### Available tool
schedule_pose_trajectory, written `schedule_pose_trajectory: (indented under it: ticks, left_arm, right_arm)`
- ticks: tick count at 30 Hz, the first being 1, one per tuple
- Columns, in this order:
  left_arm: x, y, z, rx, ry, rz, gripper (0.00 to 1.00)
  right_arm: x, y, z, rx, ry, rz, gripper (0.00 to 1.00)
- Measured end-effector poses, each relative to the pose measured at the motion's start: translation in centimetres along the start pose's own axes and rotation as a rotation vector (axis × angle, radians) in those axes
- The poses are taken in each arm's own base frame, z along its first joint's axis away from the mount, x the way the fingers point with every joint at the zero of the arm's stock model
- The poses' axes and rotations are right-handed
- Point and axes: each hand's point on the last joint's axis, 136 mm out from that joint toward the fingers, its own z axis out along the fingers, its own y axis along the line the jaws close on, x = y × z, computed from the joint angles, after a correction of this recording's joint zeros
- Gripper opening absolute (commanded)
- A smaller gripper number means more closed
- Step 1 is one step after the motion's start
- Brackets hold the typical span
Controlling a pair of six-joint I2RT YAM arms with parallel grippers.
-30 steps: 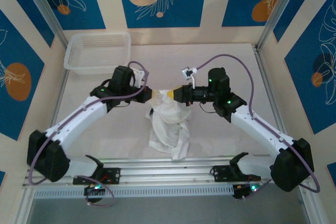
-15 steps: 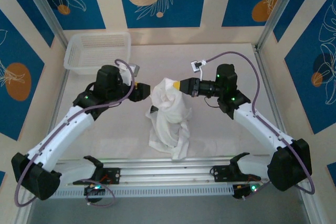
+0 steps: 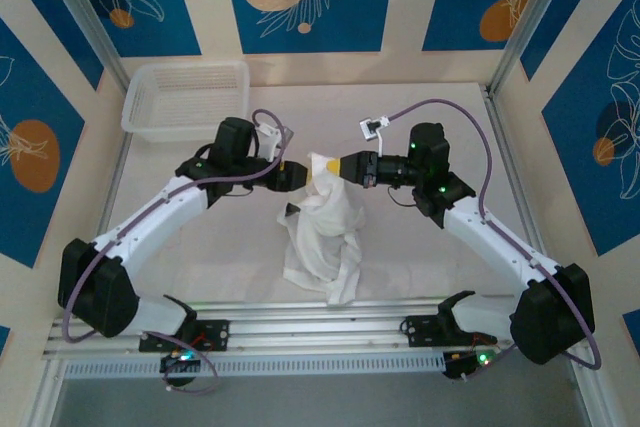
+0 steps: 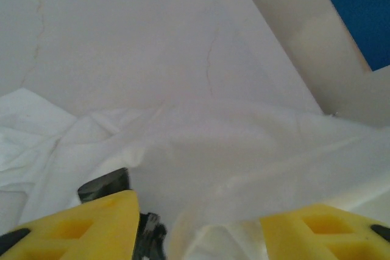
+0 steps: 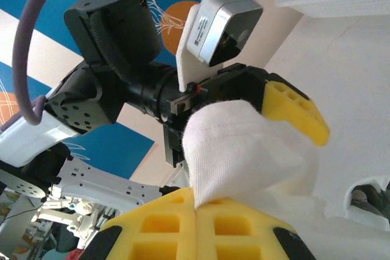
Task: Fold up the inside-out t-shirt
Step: Turn the T-shirt inside out at the center of the table.
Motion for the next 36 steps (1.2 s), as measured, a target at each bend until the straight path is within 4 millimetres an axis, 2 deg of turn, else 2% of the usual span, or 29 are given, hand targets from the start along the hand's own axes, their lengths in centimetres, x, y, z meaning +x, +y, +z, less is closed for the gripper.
schedule_pose_trajectory:
  ticks: [1,3,6,8,10,13,15,19,22,24,26,30,33,36]
  left_arm:
    - [-0.2,-0.3,0.0,0.015,-0.006,-0.003,0.0]
    - [-0.9,-1.0,-0.2,0.045,-0.031,0.014,0.0]
    - [-1.7,-2.0,-0.6,0.079,-0.059,0.017,0.0]
    - [-2.2,-2.6,-0.9,0.097,-0.076,0.018,0.0]
    - [-2.5,-2.9,-1.1,0.107,-0.085,0.02,0.0]
    - [-2.6,-3.1,-1.1,0.121,-0.086,0.011,0.0]
    - [-2.6,-3.3,-1.1,0.129,-0.084,0.01,0.0]
    - [-2.6,-3.5,-1.1,0.142,-0.08,0.009,0.0]
    - [-2.4,-3.5,-0.8,0.148,-0.071,0.003,0.0]
    - [-2.3,-3.3,-0.5,0.149,-0.063,-0.003,0.0]
    - [-2.1,-3.1,-0.3,0.147,-0.055,-0.011,0.0]
    - [-2.0,-3.1,-0.1,0.149,-0.051,-0.019,0.0]
    - [-2.0,-3.1,-0.1,0.148,-0.05,-0.02,0.0]
    - [-2.0,-3.1,-0.1,0.148,-0.05,-0.019,0.0]
  right_arm:
    - [0.1,0.0,0.0,0.001,0.002,0.003,0.0]
    - [0.0,-0.2,0.0,0.007,-0.002,0.006,0.08]
    - [0.2,-2.0,-0.8,0.071,-0.029,0.042,0.35]
    - [0.5,-3.8,-2.1,0.164,-0.068,0.085,0.43]
    - [0.8,-4.7,-3.7,0.253,-0.117,0.087,0.5]
    - [2.1,-3.9,-6.0,0.345,-0.191,0.023,0.57]
    - [3.4,-2.7,-7.2,0.379,-0.229,-0.025,0.58]
    - [5.4,-0.2,-7.7,0.405,-0.252,-0.082,0.41]
    - [7.8,0.1,-5.7,0.424,-0.181,-0.049,0.41]
    - [9.5,-0.6,-3.8,0.487,-0.102,-0.009,0.43]
    - [10.1,-1.9,-2.3,0.593,-0.042,0.026,0.44]
    - [7.8,-5.0,-1.3,0.833,-0.04,0.1,0.47]
    - [5.8,-7.0,-1.5,0.925,-0.066,0.153,0.51]
    - [5.0,-9.0,-1.7,0.995,-0.065,0.197,0.54]
